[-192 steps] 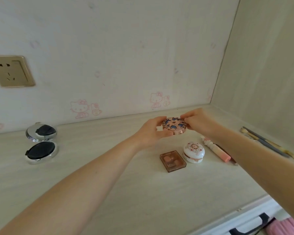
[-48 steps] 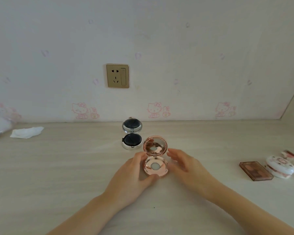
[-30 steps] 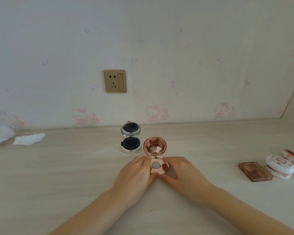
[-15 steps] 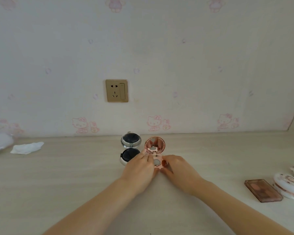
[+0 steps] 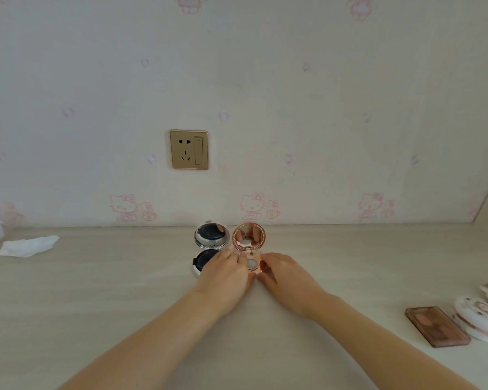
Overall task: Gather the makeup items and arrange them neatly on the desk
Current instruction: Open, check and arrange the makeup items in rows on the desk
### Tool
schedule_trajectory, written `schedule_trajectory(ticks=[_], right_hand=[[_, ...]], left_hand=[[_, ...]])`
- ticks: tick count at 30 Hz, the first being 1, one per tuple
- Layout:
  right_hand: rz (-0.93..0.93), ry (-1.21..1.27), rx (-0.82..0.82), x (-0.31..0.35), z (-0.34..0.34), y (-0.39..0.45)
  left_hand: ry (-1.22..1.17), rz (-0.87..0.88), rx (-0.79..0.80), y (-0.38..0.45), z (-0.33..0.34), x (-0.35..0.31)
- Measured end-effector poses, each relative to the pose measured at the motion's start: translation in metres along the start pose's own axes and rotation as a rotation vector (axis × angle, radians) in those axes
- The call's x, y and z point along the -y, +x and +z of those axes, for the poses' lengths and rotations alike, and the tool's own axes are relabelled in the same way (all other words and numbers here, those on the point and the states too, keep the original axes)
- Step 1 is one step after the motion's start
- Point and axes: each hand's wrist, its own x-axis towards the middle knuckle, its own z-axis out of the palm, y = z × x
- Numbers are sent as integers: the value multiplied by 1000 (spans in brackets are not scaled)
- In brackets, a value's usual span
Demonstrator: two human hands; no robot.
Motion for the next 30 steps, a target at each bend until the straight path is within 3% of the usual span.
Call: schedule_trajectory(ticks=[5,14,23,30], right_hand=[[-21,-45,-17,6,-3,-5],[-25,-325,-4,1,-24,-51],[1,-462,-20,-39,-78,-128],[119,-433,-95,-86,-124,-181]], left_hand=[[-9,-35,30,-3,-2,-2],[-180,86,-144,-19,-29,-26],[-321,89,-1,-12,-36,-98],[-506,131,46,11,-33,-177]])
